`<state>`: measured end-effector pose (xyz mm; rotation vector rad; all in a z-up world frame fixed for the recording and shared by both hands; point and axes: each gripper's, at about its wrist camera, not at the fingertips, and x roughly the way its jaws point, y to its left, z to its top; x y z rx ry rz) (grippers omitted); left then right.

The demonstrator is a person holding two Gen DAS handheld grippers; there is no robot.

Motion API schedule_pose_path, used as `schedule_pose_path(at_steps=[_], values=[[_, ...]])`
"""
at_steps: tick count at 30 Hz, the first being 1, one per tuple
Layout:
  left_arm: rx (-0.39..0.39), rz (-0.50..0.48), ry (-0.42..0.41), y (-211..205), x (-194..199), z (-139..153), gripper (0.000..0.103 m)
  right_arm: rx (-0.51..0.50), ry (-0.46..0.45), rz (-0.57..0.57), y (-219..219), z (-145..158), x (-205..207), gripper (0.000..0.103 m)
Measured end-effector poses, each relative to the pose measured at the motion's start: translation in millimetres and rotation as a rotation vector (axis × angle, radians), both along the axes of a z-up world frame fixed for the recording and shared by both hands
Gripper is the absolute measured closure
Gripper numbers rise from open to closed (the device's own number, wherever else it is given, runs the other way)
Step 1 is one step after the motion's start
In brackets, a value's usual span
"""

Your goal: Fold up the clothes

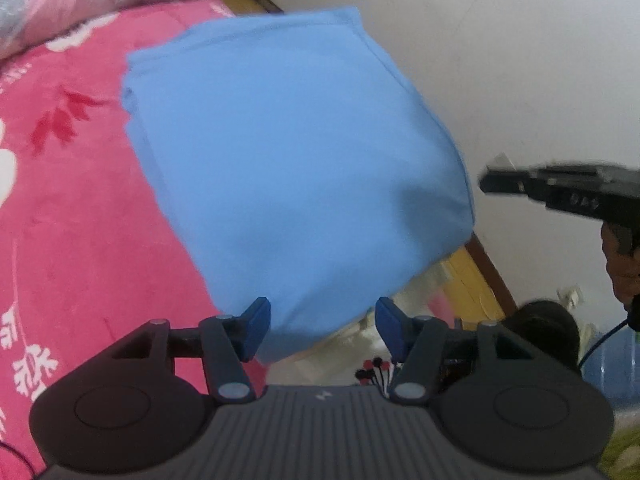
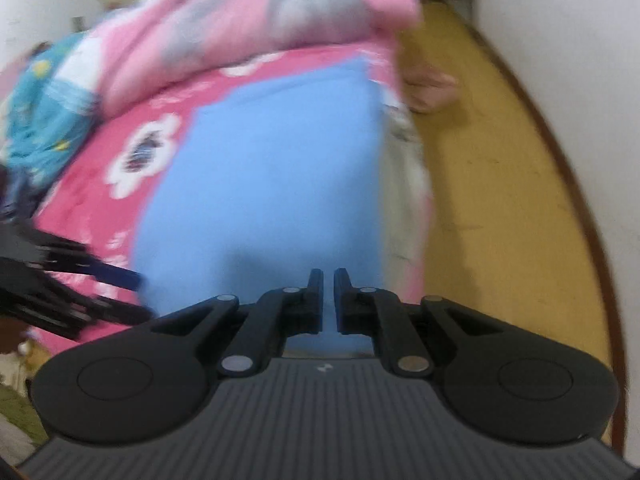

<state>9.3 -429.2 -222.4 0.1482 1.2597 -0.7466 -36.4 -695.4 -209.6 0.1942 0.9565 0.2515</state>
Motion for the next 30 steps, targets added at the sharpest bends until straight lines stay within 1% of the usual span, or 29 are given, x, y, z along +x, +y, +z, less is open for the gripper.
schedule_pose_path(at_steps=[2, 4, 5, 7, 9, 12, 14, 16, 18, 20, 22, 24, 26, 27, 29, 30], values=[[0.031, -0.023, -0.008, -5, -1, -9, 0.043, -0.056, 0.045, 0.038, 12, -18, 3, 0.097], [0.079, -0.033, 0.011, -6, 0, -19, 0.046, -0.116, 0.162, -0.008, 6, -50, 1, 0.097], [0.093, -0.033, 0.017, -4, 0, -21, 0.046, -0.147, 0.255, -0.057, -2, -65, -1, 0.096], [0.110, -0.024, 0.018, 2, -1, -17, 0.046, -0.138, 0.316, -0.133, -13, -64, -13, 0.094], [0.111, -0.019, 0.011, 9, -2, -9, 0.046, -0.129, 0.376, -0.208, -24, -62, -24, 0.094], [0.083, -0.015, -0.028, 15, -8, 17, 0.046, -0.105, 0.354, -0.224, -13, -38, -38, 0.094], [0.046, -0.002, -0.068, 17, -14, 38, 0.046, -0.078, 0.344, -0.247, -4, -28, -51, 0.094], [0.000, 0.026, -0.105, 23, -17, 64, 0.043, -0.061, 0.330, -0.269, 8, -10, -58, 0.094], [-0.044, 0.055, -0.144, 29, -22, 90, 0.041, -0.060, 0.295, -0.284, 27, 10, -61, 0.094], [-0.074, 0.075, -0.197, 29, -32, 116, 0.038, -0.051, 0.257, -0.300, 39, 33, -75, 0.092], [-0.099, 0.090, -0.265, 34, -46, 143, 0.027, -0.046, 0.227, -0.314, 49, 53, -90, 0.089], [-0.115, 0.094, -0.328, 40, -57, 168, 0.023, -0.046, 0.186, -0.325, 63, 75, -99, 0.086], [-0.126, 0.111, -0.380, 45, -68, 193, 0.013, -0.050, 0.142, -0.329, 75, 95, -108, 0.081], [-0.130, 0.120, -0.399, 49, -71, 204, 0.007, -0.054, 0.118, -0.333, 82, 104, -112, 0.079], [-0.148, 0.158, -0.443, 55, -83, 228, 0.006, -0.063, 0.069, -0.334, 94, 123, -118, 0.071], [-0.152, 0.175, -0.461, 59, -86, 237, 0.002, -0.068, 0.047, -0.339, 98, 130, -120, 0.068]])
